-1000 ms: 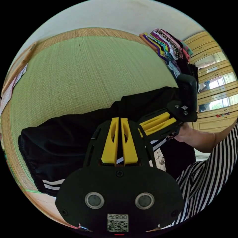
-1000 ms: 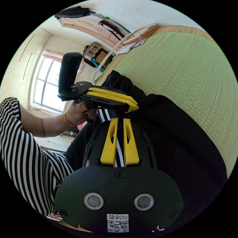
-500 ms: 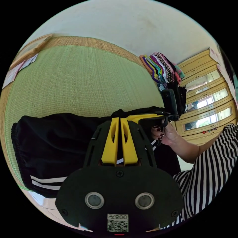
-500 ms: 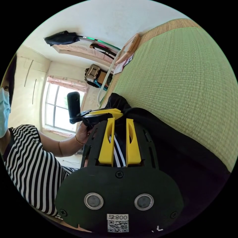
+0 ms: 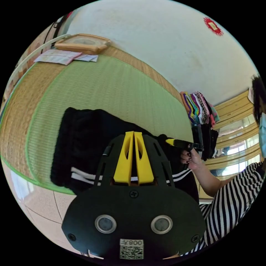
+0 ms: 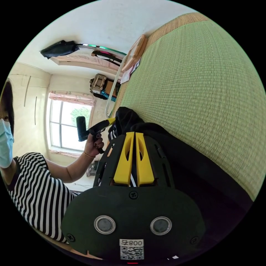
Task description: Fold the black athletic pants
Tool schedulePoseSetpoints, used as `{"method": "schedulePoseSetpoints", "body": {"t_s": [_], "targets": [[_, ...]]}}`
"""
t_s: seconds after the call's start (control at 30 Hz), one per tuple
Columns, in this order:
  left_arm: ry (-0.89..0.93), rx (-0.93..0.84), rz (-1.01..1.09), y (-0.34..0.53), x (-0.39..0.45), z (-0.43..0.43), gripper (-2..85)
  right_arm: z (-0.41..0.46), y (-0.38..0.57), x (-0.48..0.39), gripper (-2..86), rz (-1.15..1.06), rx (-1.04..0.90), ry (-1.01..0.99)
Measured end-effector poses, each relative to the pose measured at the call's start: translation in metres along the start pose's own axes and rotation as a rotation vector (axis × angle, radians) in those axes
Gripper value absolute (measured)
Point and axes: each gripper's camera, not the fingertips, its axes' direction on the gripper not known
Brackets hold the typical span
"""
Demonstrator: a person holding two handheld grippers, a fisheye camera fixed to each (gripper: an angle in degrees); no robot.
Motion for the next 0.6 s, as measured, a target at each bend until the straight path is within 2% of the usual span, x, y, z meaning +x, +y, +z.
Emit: {"method": "schedulePoseSetpoints", "body": {"t_s": [0.13, 0.23, 0.43, 0.6], "targets": [[-0.183, -0.038, -0.096, 0.007, -0.035, -0.007, 0.1, -0.022, -0.015, 0.004, 0.5, 0.024, 0.068, -0.023], [-0.129, -0.038, -0.104, 0.008, -0.044, -0.006, 0.0, -0.035, -0.027, 0.001, 0.3, 0.027, 0.093, -0.02], [-0.205, -0.039, -0.041, 0.0, -0.034, -0.006, 0.0, -0.051, -0.055, -0.008, 0.1, 0.024, 0.105, 0.033], [-0.189, -0.023, -0.05, -0.007, -0.034, -0.004, 0.1, -0.045, -0.079, -0.008, 0.0, 0.048, 0.044, 0.115]]}}
